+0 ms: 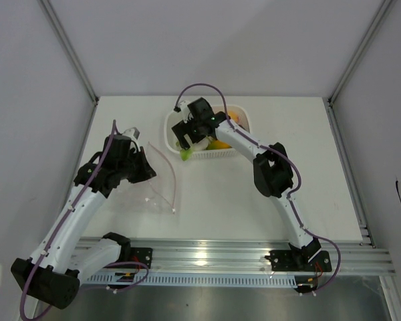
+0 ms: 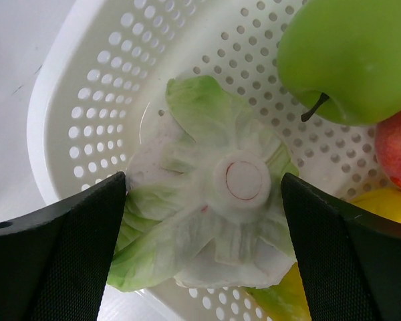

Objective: Place the food in the zip-top bag and seal the zipper
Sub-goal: Pick up the fake vegetable from the bin.

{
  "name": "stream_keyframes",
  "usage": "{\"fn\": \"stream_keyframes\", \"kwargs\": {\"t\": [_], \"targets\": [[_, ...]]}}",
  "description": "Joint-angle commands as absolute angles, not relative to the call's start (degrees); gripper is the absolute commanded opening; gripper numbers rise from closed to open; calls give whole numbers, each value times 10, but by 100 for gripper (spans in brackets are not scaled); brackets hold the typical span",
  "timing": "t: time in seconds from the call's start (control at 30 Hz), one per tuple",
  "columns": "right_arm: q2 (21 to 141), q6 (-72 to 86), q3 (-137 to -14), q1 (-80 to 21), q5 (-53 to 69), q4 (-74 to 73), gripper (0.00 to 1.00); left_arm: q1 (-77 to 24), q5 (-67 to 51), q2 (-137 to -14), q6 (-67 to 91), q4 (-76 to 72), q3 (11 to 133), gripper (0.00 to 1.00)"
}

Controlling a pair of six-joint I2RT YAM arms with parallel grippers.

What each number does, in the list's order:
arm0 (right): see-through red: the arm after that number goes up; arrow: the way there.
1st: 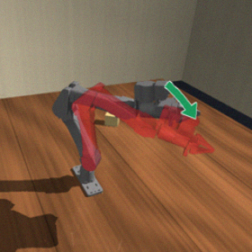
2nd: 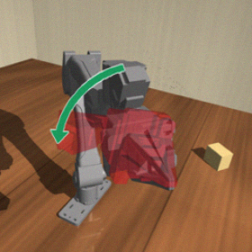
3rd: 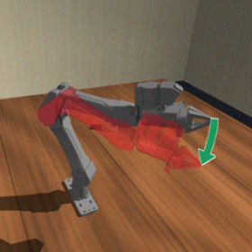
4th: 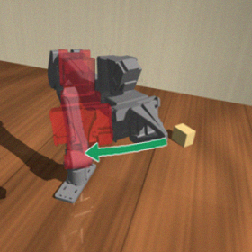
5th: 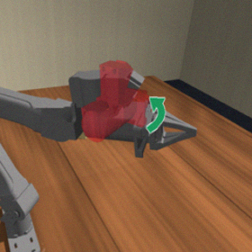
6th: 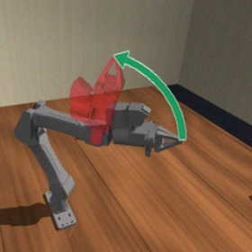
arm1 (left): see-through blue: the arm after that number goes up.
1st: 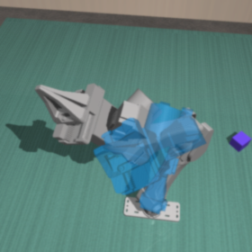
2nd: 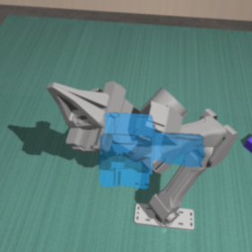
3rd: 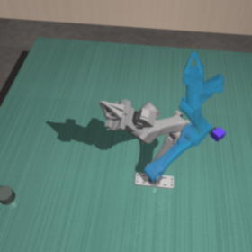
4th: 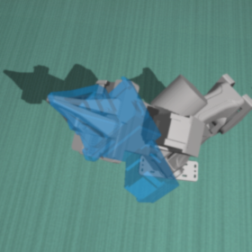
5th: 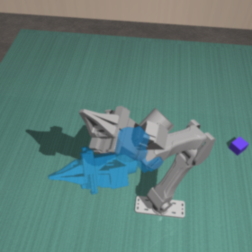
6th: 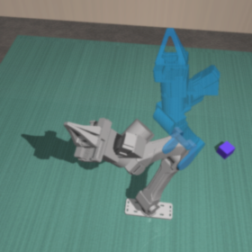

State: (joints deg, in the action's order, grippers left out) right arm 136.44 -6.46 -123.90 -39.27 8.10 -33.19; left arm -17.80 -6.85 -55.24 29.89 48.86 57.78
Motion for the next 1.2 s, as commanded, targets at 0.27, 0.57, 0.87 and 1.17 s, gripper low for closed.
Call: {"fn": "stream_keyframes", "kwargs": {"t": [0.27,0.57,0.87,1.17], "targets": [[1389,-82,-1254,-389,70,-394,93,-169,-94,-541,288,473,569,1],[1369,-19,-1224,-367,113,-316,42,-168,-91,-537,289,477,569,1],[1338,47,-1216,-320,179,-274,11,-168,-91,-536,288,480,571,1],[1286,128,-1176,-273,268,-200,0,-167,-97,-543,292,478,583,1]]}}
